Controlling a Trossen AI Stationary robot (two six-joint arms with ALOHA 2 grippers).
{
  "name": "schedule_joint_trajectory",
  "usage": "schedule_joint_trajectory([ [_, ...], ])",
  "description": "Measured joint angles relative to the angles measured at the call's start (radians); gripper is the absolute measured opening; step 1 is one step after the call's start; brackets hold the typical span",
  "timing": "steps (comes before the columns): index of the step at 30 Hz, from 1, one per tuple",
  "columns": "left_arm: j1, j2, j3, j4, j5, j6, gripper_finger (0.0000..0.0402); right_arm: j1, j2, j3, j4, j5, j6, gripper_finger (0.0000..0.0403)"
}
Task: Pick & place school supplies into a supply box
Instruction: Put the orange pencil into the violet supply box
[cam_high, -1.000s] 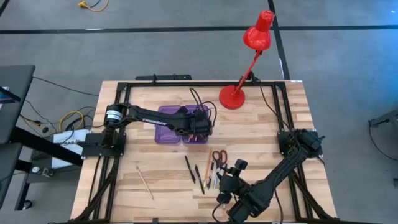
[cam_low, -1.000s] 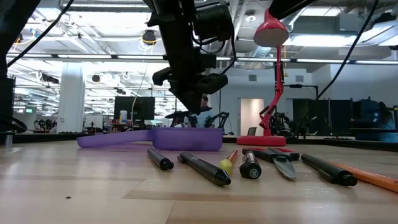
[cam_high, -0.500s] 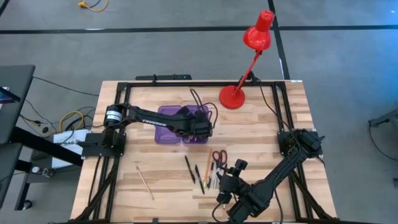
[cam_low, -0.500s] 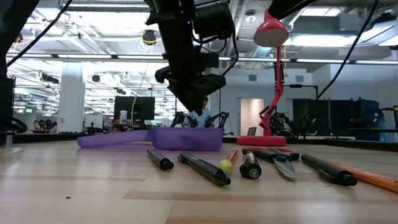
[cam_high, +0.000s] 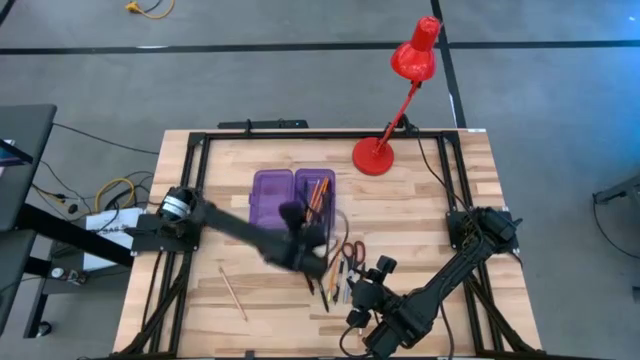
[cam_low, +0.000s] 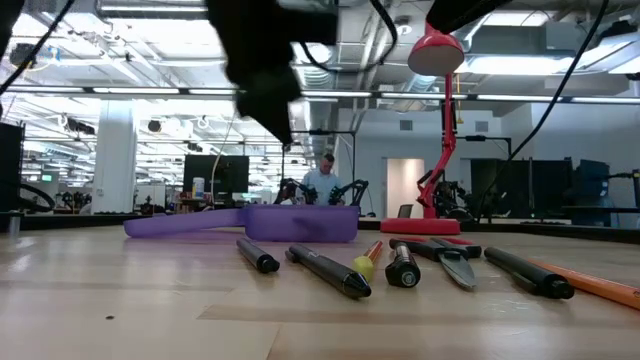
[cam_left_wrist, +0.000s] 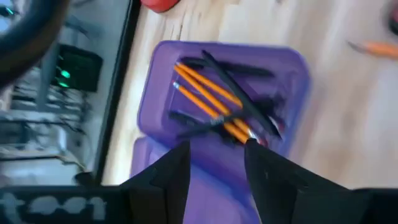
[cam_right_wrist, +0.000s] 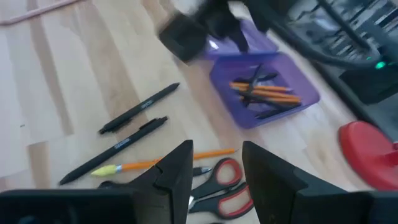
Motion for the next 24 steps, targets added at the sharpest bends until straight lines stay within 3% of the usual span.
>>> schedule_joint_trajectory([
  [5, -0.177, 0.000, 0.002, -0.137, -0.051, -0.135, 0.0139, -0.002, 0.000, 0.000, 0.025, -0.055, 0.001, 0.0134],
  [12, -0.410, 0.000, -0.007, -0.202, -0.061, -0.290, 0.0139, -0.014, 0.000, 0.000, 0.144, -0.208, 0.022, 0.0134],
  [17, -0.538, 0.000, -0.007, -0.201, -0.111, -0.412, 0.0139, -0.011, 0.000, 0.000, 0.133, -0.299, 0.233, 0.0134],
  [24, -0.644, 0.000, -0.007, -0.203, -0.187, -0.522, 0.0139, 0.003, 0.014, 0.000, 0.072, -0.337, 0.528, 0.0134],
])
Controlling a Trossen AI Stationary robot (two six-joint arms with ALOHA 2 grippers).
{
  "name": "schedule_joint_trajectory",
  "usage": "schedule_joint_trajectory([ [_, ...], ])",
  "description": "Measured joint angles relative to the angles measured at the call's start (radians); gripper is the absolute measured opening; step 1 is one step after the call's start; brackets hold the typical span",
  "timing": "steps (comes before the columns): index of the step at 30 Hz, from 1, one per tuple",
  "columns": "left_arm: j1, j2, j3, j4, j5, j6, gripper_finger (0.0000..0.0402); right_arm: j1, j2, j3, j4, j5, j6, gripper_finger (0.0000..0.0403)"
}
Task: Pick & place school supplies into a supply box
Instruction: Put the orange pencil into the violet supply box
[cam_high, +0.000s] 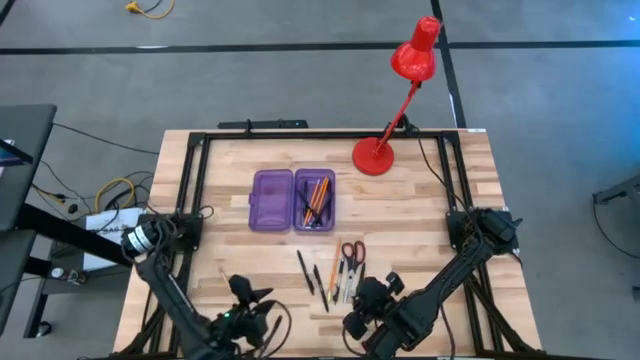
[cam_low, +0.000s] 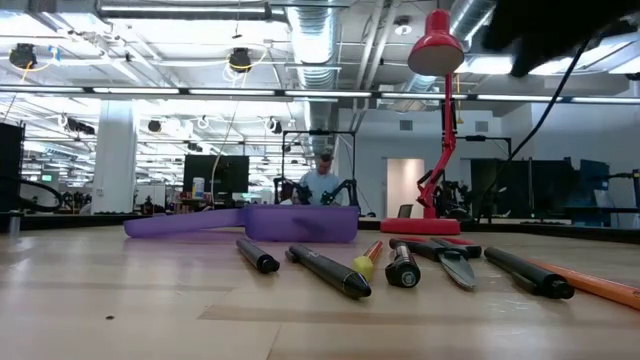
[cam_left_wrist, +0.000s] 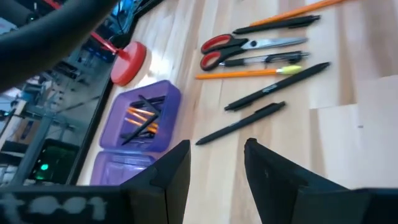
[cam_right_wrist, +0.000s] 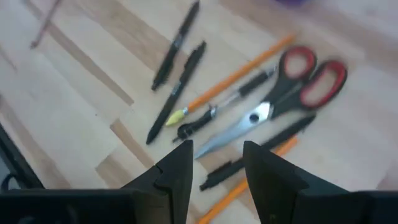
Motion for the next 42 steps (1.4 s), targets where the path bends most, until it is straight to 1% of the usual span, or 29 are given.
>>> schedule_joint_trajectory([
  [2, -0.020, 0.000, 0.000, -0.002, 0.000, -0.027, 0.0139, 0.000, 0.030, -0.001, -0.004, -0.045, 0.049, 0.0134],
  [5, -0.050, 0.000, 0.000, -0.007, 0.003, -0.059, 0.0139, -0.011, 0.089, -0.003, 0.010, -0.161, 0.073, 0.0133],
  [7, -0.071, 0.002, 0.000, -0.015, -0.004, -0.070, 0.0139, -0.018, 0.123, -0.003, 0.014, -0.193, 0.077, 0.0133],
  [12, -0.109, 0.002, -0.005, -0.039, -0.028, -0.102, 0.0139, -0.023, 0.136, 0.003, 0.027, -0.180, 0.130, 0.0133],
  [18, -0.122, 0.002, -0.007, -0.055, -0.026, -0.148, 0.0139, -0.030, 0.136, 0.003, 0.016, -0.270, 0.145, 0.0133],
  [20, -0.127, 0.002, -0.007, -0.054, -0.027, -0.150, 0.0139, -0.036, 0.136, 0.003, 0.017, -0.285, 0.145, 0.0133],
  [27, -0.140, 0.003, -0.007, -0.053, -0.026, -0.165, 0.0139, -0.051, 0.136, -0.004, 0.058, -0.285, 0.144, 0.0133],
  [34, -0.147, 0.003, -0.008, -0.053, -0.027, -0.172, 0.0139, -0.050, 0.136, -0.022, 0.064, -0.278, 0.144, 0.0134],
  [42, -0.147, 0.003, -0.008, -0.052, -0.029, -0.173, 0.0139, -0.043, 0.136, -0.069, 0.112, -0.308, 0.153, 0.0133],
])
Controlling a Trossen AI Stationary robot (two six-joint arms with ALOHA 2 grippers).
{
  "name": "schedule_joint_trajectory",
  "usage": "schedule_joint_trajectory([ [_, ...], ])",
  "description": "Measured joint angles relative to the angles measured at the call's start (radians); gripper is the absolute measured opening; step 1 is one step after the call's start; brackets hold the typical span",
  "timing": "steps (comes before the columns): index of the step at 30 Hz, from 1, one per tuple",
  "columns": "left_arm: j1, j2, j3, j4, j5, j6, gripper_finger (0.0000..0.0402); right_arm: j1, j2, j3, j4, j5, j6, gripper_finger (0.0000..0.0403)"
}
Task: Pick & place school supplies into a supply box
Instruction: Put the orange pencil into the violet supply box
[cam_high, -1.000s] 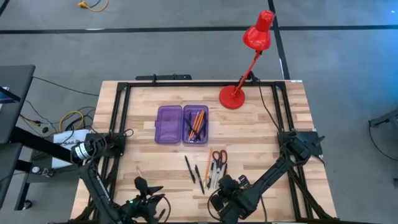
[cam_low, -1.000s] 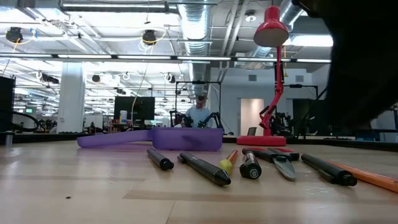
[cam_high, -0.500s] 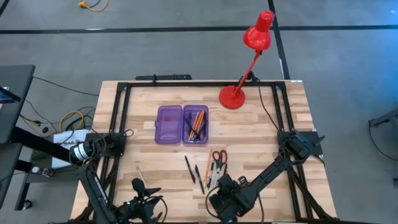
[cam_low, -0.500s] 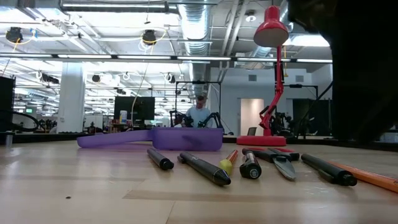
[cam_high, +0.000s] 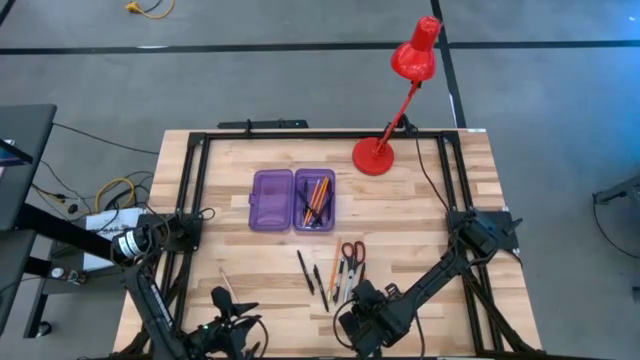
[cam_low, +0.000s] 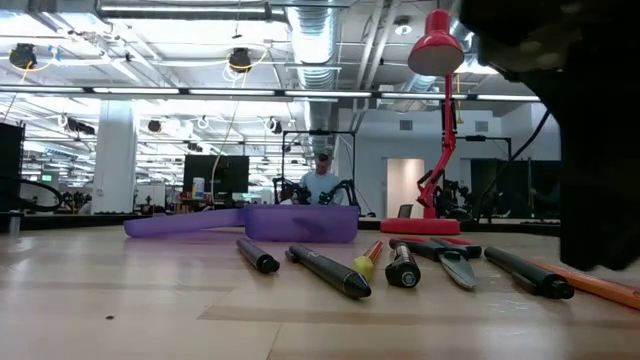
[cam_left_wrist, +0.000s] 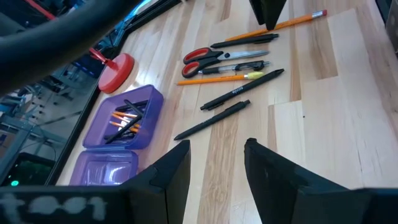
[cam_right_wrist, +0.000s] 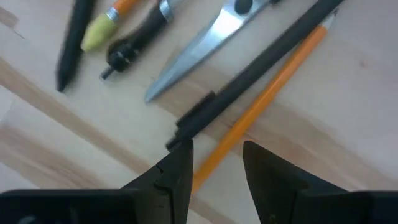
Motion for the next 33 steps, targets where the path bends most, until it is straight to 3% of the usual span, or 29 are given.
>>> schedule_joint_trajectory([
  [11, 0.000, 0.000, 0.000, 0.000, -0.001, -0.021, 0.0139, 0.010, 0.011, -0.007, 0.021, 0.000, 0.000, 0.0133],
  [23, -0.002, 0.000, 0.000, 0.008, 0.002, -0.035, 0.0139, 0.009, 0.076, 0.003, 0.017, -0.081, -0.011, 0.0129],
  [33, -0.002, 0.000, 0.000, 0.008, 0.003, -0.044, 0.0139, 0.041, 0.076, 0.002, -0.025, -0.102, -0.087, 0.0009],
])
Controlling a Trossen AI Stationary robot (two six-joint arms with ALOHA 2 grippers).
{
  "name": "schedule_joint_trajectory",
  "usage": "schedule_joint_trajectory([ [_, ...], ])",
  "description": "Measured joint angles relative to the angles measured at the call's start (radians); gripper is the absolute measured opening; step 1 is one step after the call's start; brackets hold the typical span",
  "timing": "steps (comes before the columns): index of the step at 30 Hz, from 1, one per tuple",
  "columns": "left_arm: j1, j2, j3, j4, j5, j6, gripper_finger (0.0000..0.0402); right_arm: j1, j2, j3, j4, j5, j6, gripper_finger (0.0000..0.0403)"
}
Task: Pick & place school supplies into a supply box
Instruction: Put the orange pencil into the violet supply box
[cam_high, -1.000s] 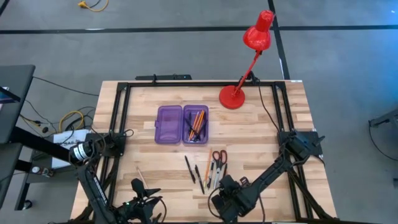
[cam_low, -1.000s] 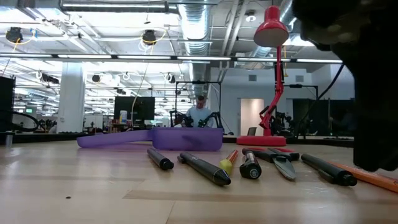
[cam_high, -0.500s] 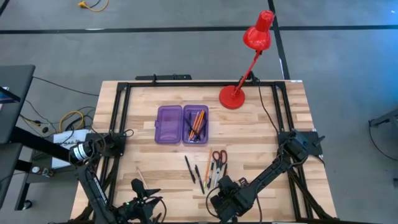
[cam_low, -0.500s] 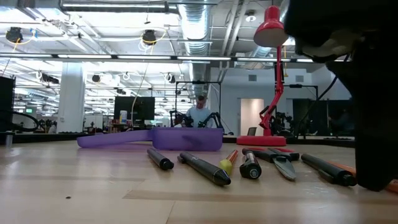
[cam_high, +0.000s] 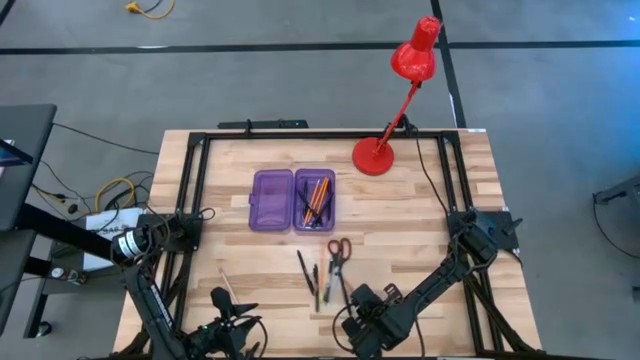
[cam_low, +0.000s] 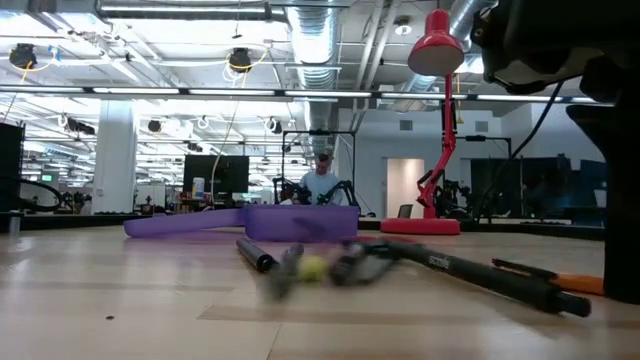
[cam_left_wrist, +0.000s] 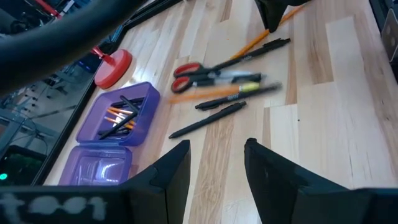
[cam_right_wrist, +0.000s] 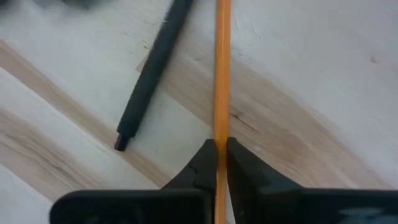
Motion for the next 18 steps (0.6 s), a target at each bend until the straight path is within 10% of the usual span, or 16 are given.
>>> schedule_joint_trajectory([
  [18, 0.000, 0.000, 0.000, 0.000, 0.002, -0.031, 0.0139, 0.004, 0.013, 0.037, -0.202, 0.021, 0.030, 0.0001],
])
